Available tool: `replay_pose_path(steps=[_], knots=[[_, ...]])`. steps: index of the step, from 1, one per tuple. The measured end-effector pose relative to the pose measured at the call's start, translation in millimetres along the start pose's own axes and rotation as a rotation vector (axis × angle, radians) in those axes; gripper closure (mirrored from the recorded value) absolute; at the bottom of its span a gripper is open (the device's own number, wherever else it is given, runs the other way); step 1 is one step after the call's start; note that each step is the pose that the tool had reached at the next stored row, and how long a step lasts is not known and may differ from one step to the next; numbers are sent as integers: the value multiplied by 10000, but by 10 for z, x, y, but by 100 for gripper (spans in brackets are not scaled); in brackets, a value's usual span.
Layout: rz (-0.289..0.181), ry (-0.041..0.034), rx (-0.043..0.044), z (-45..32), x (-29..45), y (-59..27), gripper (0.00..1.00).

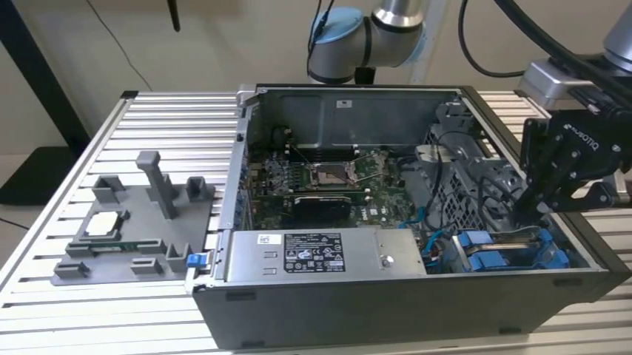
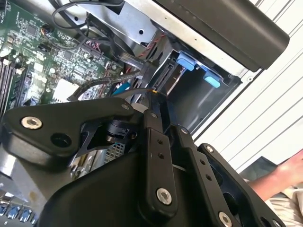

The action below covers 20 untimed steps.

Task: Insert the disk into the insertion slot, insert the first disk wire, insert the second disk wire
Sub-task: 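Insert the first disk wire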

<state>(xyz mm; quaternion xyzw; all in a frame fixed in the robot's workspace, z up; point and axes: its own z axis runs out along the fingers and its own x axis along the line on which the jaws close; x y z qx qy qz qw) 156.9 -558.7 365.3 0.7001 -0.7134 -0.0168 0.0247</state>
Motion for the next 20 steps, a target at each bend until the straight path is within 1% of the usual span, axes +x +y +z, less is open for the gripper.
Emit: replay_pose_path(steps=[14, 20], knots=[[1, 21, 1, 57, 27, -4, 100], [1, 20, 0, 63, 29, -4, 100]])
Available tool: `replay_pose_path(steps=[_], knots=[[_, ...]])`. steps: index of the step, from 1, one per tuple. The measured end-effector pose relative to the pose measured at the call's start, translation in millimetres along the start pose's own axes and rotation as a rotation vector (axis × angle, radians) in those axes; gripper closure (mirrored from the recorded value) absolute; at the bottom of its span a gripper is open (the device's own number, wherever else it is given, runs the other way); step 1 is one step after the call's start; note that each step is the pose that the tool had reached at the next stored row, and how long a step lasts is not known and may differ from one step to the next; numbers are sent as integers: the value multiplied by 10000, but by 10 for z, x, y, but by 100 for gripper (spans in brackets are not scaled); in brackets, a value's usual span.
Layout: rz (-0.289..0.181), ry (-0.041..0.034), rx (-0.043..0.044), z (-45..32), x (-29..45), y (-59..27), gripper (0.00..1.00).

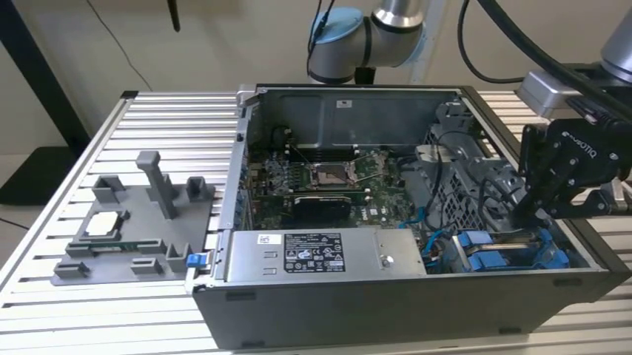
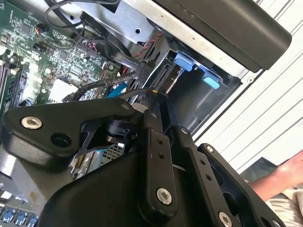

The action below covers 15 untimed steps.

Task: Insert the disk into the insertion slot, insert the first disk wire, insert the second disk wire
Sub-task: 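Insert the first disk wire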

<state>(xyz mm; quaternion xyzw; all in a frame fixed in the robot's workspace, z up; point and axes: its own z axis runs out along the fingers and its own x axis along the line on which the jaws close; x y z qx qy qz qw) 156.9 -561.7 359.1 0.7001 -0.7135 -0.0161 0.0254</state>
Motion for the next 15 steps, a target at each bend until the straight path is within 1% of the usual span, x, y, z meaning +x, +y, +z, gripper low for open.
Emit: replay_pose_path(steps=[15], knots=[[2, 8, 1, 56, 7, -4, 100]])
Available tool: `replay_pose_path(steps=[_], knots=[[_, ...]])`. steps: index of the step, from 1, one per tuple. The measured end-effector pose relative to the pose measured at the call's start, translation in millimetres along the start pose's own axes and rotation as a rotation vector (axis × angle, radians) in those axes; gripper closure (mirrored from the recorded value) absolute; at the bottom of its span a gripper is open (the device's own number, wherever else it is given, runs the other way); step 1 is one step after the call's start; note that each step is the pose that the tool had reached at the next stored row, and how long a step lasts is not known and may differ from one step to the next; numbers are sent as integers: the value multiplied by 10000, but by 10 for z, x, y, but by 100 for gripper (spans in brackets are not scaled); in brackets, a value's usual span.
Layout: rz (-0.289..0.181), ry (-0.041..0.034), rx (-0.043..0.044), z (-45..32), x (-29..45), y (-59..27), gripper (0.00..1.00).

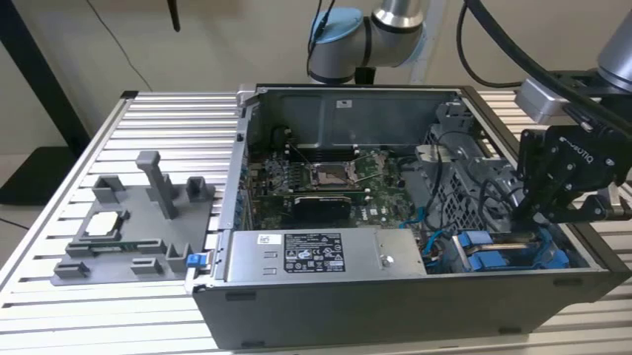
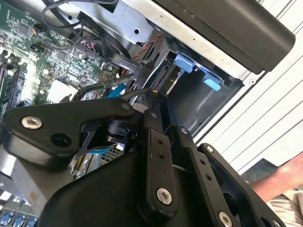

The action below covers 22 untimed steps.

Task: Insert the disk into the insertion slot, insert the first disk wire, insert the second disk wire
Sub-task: 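Insert the first disk wire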

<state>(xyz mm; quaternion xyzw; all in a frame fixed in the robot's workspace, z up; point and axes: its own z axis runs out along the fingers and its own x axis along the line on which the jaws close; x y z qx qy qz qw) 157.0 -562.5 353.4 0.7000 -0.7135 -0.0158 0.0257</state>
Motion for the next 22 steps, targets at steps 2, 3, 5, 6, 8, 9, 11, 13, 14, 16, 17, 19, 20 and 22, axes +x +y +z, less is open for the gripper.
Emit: replay_pose_path(steps=[2, 3, 5, 6, 8, 9, 11, 13, 14, 16, 17, 19, 20, 22], knots=[[1, 2, 0, 7, 1, 0, 100], [1, 2, 0, 11, 1, -1, 100], [2, 3, 0, 18, 1, -1, 100], [2, 4, 0, 22, 1, -1, 100], [3, 7, 0, 29, 1, -2, 100], [3, 8, 0, 32, 2, -2, 100], [4, 10, 0, 39, 2, -2, 100], [4, 12, 0, 45, 2, -3, 100], [4, 12, 0, 48, 2, -3, 100], [5, 14, 0, 55, 2, -3, 100], [5, 14, 0, 58, 2, -3, 100], [5, 16, 0, 62, 3, -4, 100], [6, 16, 0, 63, 3, -4, 100], [5, 15, -1, 64, 2, -4, 100]])
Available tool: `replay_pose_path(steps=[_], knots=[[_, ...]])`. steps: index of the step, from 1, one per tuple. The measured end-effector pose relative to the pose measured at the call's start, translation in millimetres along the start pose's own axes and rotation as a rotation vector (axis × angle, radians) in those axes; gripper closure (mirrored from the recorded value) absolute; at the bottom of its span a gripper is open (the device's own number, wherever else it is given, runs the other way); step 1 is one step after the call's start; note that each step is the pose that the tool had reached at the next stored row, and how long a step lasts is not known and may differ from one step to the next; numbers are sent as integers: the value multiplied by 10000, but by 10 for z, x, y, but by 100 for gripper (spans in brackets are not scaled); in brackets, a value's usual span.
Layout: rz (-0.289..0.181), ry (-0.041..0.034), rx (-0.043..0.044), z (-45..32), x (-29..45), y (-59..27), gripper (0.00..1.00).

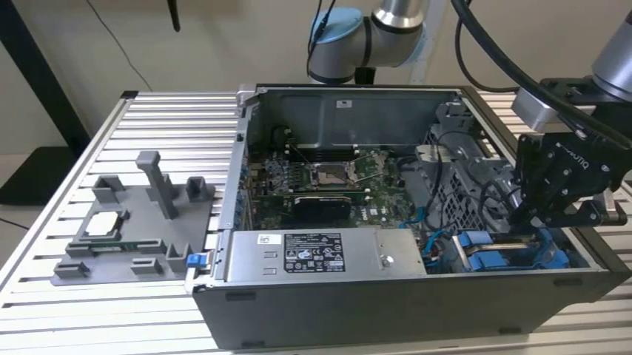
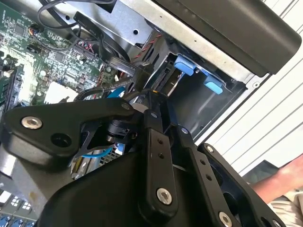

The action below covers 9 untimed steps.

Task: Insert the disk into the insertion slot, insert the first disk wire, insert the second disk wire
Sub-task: 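Insert the first disk wire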

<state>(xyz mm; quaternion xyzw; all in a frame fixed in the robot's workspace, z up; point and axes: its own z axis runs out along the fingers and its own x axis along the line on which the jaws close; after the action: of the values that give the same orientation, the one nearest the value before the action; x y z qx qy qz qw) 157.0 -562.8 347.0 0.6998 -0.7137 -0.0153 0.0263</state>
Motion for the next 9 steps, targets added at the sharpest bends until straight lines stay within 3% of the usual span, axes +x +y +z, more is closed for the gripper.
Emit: replay_pose_path(steps=[9], knots=[[-1, 0, 0, 3, 0, -1, 100]])
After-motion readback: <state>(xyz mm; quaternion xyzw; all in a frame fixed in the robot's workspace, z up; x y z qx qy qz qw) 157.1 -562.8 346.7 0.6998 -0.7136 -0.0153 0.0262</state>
